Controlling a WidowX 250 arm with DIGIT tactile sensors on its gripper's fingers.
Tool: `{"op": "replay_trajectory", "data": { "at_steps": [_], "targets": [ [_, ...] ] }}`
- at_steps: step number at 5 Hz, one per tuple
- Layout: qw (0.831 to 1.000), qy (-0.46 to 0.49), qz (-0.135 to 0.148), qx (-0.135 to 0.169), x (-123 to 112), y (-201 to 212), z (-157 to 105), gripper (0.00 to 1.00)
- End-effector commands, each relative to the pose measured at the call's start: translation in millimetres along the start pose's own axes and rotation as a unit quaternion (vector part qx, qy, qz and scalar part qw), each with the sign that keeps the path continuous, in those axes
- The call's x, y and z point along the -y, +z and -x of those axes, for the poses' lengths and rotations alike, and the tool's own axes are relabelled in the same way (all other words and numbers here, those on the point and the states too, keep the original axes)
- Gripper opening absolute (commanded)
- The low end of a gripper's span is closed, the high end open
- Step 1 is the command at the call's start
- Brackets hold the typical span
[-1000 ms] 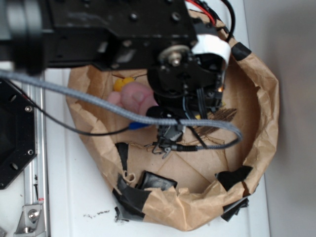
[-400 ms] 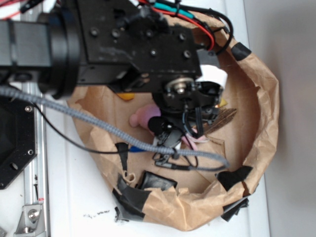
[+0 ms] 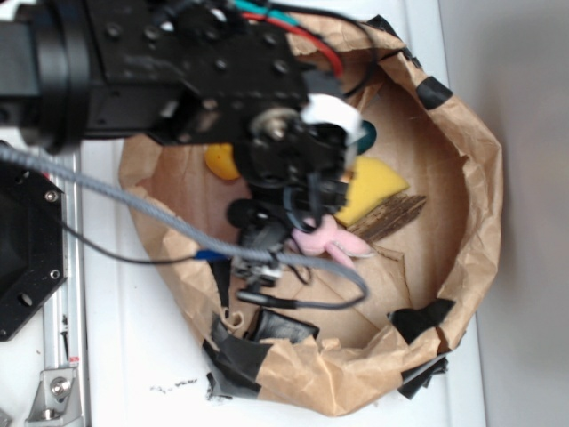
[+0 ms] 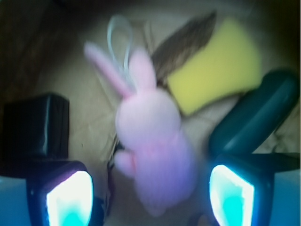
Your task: Grab the pink bunny.
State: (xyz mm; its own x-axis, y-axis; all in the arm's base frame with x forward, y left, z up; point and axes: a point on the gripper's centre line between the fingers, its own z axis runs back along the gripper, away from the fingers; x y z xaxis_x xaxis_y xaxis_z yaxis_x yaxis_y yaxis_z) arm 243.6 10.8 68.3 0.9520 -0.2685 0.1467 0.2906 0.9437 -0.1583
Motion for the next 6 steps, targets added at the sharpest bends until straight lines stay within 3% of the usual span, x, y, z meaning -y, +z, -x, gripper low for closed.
{"op": "replay_trajectory", "data": {
  "at_steps": [1,2,4,5,6],
  "targets": [
    [0.999,-0.03,-0.037,-0.02,-4.4,-39.0,-1.2,1.0],
    [0.997,-0.018,-0.076,0.002,-8.7,-25.2,-8.0,0.0],
    [0.986,0.01,-0.155,0.06,-1.5,58.3,-16.8,0.0],
    [0.985,0.065,-0.16,0.011,4.5,99.4,-21.8,0.0],
    [0.974,0.202,-0.101,-0.018,11.3,111.3,-15.3,0.0]
  ]
}}
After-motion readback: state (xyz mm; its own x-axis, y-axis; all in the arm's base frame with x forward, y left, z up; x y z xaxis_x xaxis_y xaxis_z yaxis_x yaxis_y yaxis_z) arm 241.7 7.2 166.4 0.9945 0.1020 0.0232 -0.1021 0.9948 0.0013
